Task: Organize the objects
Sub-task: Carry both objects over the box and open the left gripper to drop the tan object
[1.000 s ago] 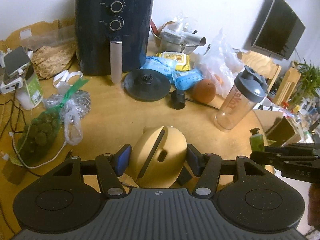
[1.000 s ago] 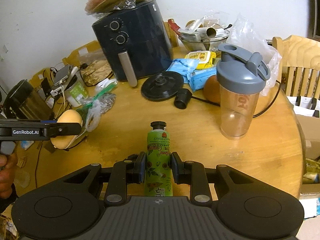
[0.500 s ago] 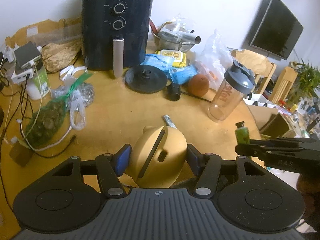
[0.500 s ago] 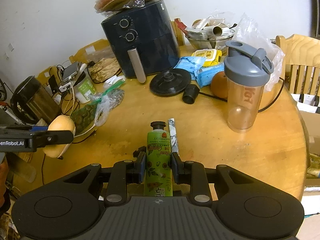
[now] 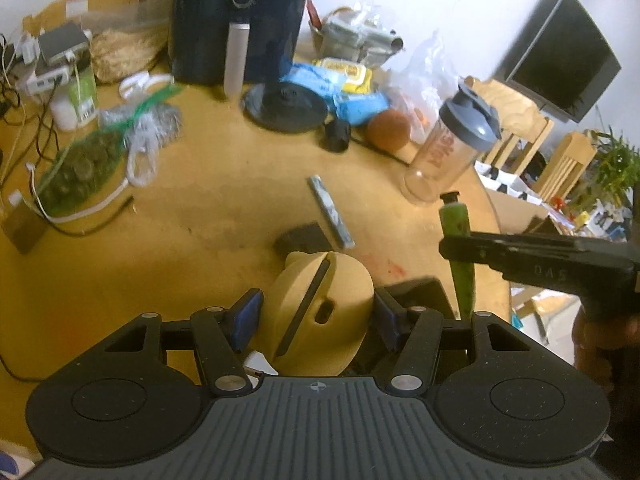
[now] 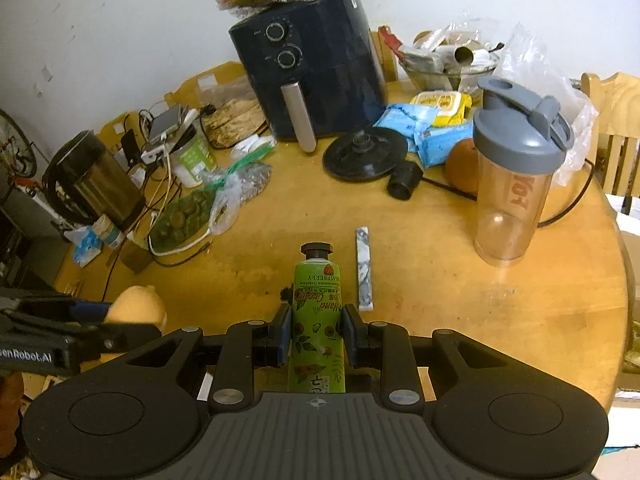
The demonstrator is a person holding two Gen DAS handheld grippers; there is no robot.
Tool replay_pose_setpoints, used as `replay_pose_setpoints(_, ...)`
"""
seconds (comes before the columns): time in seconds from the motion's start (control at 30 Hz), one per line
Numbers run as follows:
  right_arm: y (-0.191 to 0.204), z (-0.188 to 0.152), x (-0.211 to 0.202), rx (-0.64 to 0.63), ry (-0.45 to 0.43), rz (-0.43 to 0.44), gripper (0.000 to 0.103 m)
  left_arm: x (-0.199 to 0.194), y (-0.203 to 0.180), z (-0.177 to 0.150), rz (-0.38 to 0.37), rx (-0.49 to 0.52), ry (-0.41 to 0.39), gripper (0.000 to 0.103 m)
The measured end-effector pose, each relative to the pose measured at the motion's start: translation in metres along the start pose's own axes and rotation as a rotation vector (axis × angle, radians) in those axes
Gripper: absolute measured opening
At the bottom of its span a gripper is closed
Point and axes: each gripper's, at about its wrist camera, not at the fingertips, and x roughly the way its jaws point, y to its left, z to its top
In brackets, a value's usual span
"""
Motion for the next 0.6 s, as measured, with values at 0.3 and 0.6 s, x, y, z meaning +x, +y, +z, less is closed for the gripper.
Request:
replay_pose_setpoints(0.3,-0.007,-0.013,-0.001,-0.008,0.069,0.030,0.029,0.016,-0.015,-0.022,0.001,-0.037,0.080,0.058)
replay_pose_setpoints(0.6,-0.009,-0.022,0.000,-0.020,0.119,0.053,0.029,0.002,-0.015,-0.025,0.054,-0.080,0.033,0.059)
